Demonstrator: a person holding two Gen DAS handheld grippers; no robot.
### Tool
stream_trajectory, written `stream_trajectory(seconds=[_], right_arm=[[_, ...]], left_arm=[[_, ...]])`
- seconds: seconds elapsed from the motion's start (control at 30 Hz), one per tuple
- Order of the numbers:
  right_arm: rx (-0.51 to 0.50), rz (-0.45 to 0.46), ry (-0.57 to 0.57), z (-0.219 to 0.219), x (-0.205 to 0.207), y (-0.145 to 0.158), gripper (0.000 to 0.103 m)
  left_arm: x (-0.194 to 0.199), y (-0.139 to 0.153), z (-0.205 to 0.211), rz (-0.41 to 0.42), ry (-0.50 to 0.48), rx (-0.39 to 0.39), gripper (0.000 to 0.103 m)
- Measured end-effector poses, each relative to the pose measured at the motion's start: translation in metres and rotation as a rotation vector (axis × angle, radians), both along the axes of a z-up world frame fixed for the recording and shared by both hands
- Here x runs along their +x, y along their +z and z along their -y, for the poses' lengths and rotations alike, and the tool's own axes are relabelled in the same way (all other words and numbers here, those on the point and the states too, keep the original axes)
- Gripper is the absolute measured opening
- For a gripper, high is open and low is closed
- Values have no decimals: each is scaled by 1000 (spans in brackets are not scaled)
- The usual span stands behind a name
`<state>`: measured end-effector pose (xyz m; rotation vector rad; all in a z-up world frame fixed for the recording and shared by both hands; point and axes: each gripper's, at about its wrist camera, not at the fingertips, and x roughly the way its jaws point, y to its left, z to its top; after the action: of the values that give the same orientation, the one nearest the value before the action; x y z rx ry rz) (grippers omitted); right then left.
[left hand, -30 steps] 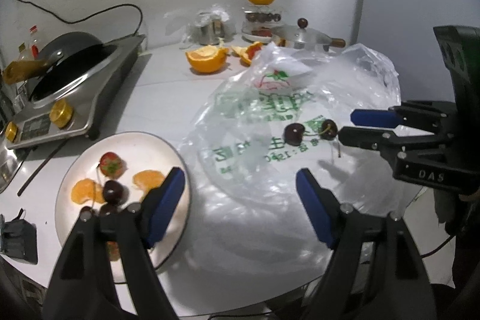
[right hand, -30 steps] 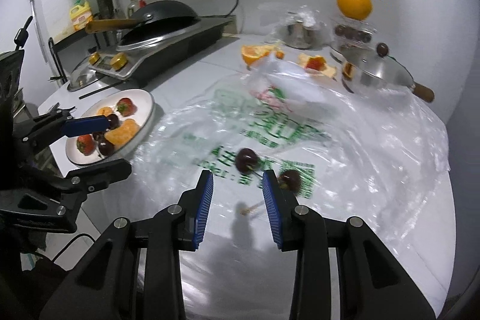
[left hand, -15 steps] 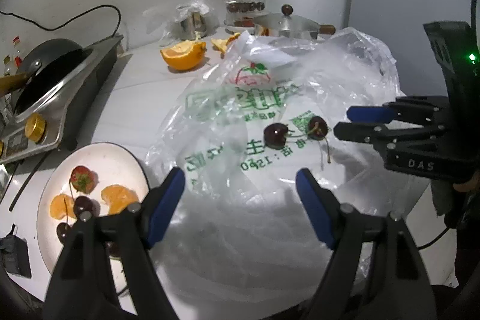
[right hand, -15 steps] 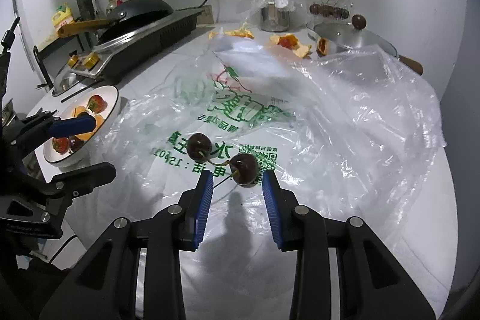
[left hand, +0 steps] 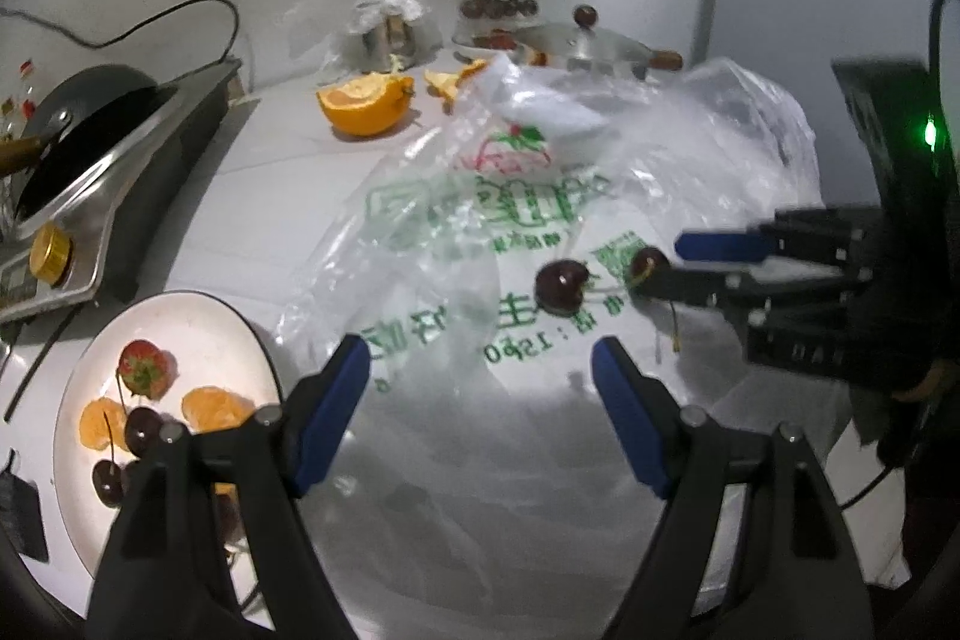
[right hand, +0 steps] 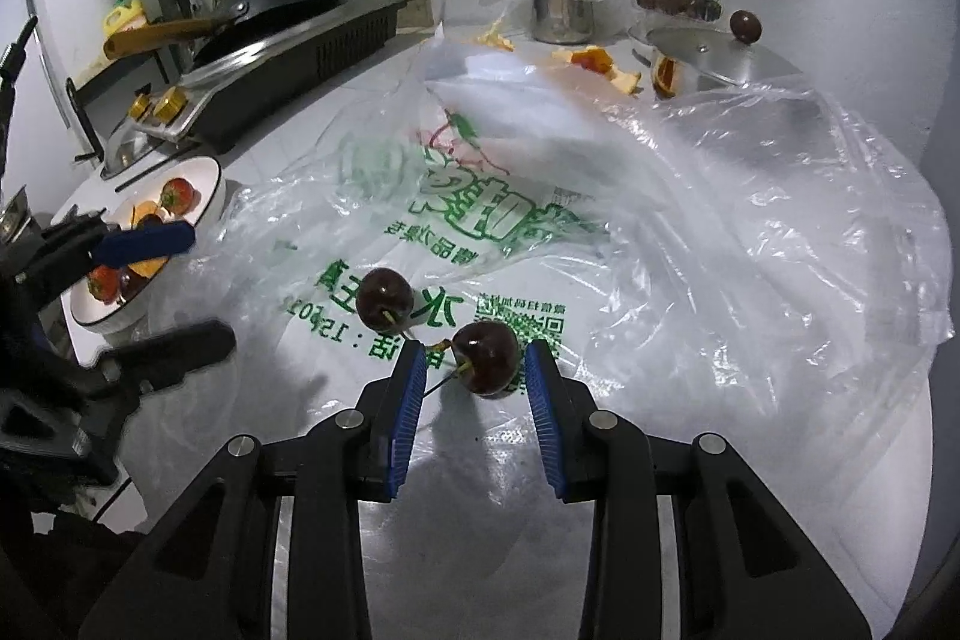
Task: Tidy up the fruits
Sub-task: 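Grasp a dark cherry by its stem area with the right gripper, then close the left gripper around another dark cherry on the bag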
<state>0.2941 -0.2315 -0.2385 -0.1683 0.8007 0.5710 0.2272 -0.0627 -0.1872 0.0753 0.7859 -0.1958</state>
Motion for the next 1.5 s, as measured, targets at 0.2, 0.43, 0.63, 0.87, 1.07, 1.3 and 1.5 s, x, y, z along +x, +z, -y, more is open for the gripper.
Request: stream_trajectory(seconds=[0.2, 0.43, 0.63, 0.87, 1.07, 1.3, 1.5], right_arm=[[-15, -23, -1, -3, 5, -8, 36], [-34, -24, 14, -6, 8, -14, 33], [-46, 8, 37, -4, 6, -12, 27], [-13, 28, 1, 21, 10, -5, 27], [11, 24, -6, 33, 13, -6, 27], [33, 25, 0, 40, 15, -7, 27], [46, 21, 0, 41, 17, -8, 27]], left_arm=[[6, -5, -3, -7, 7, 5, 78], [12, -7, 5, -8, -12, 23, 78], [19, -11, 19, -20, -46, 36, 78], [29, -13, 37, -12, -78, 72, 78], [39, -11, 44, 2, -87, 66, 78], [58, -14, 46, -17, -56, 17, 76], [73, -22, 45, -59, -21, -17, 53]])
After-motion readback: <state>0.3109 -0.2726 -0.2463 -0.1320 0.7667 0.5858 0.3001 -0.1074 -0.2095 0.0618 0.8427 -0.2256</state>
